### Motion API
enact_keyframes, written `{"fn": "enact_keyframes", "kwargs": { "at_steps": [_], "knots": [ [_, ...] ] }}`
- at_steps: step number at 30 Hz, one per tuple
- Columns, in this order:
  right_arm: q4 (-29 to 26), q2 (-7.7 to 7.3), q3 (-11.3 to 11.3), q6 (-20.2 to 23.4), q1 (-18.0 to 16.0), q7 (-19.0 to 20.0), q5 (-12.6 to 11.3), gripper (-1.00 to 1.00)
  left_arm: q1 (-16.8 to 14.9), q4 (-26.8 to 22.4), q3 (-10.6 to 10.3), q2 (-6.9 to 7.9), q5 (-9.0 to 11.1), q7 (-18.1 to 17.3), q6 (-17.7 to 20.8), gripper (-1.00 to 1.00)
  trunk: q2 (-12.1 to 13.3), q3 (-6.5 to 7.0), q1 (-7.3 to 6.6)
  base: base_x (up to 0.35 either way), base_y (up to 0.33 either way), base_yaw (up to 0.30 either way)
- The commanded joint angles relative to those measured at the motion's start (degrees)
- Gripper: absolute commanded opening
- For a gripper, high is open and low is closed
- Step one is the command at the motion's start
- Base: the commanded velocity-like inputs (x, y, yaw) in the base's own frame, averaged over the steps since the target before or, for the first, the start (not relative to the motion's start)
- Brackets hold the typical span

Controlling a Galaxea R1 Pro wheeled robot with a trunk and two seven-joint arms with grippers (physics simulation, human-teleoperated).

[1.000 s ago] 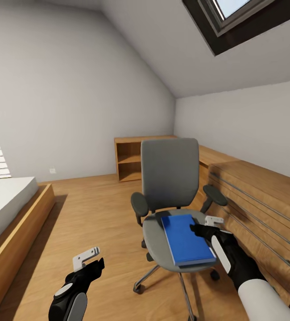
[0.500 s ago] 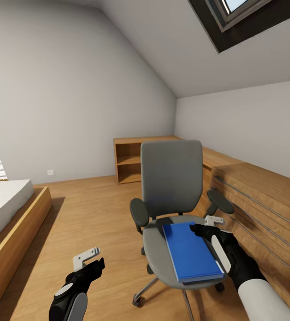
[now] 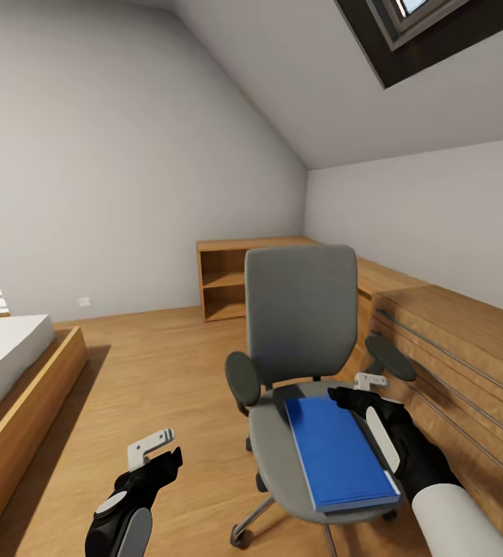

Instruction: In the bedroom, organize the workspace by keeping the computer under the desk, ensuring the monitor is on the desk, placing the keyboard on the desk next to the monitor, placing the mouse on the desk next to the keyboard, moving the folder from the swivel chair onto the desk next to the mouse, stacking the notebook on top of the folder with the pen on top of the notebook, and positioning the swivel chair next to the desk.

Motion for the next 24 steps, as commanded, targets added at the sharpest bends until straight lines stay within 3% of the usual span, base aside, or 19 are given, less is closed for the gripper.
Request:
{"fn": "enact_keyframes", "kwargs": {
  "at_steps": [1, 20, 24],
  "knots": [
    [-0.1, -0.01, 0.0, 0.2, 0.0, -0.2, -0.5, 1.00, 0.0, -0.1, -0.1, 0.01, 0.6, 0.6, 0.1, 1.00, 0.0, -0.07, 0.02, 0.272, 0.001, 0.000],
    [0.2, -0.10, -0.1, -0.3, 0.0, -0.1, -0.2, 1.00, 0.0, -0.1, -0.1, -0.07, 0.6, 0.7, 0.1, 1.00, 0.0, -0.07, 0.02, 0.044, 0.000, 0.000],
    [0.3, -0.10, 0.0, -0.3, 0.0, -0.1, -0.1, 1.00, 0.0, -0.1, -0.1, -0.08, 0.6, 0.7, 0.1, 1.00, -1.6, -0.78, 0.90, 0.000, 0.000, 0.000]
  ]
}}
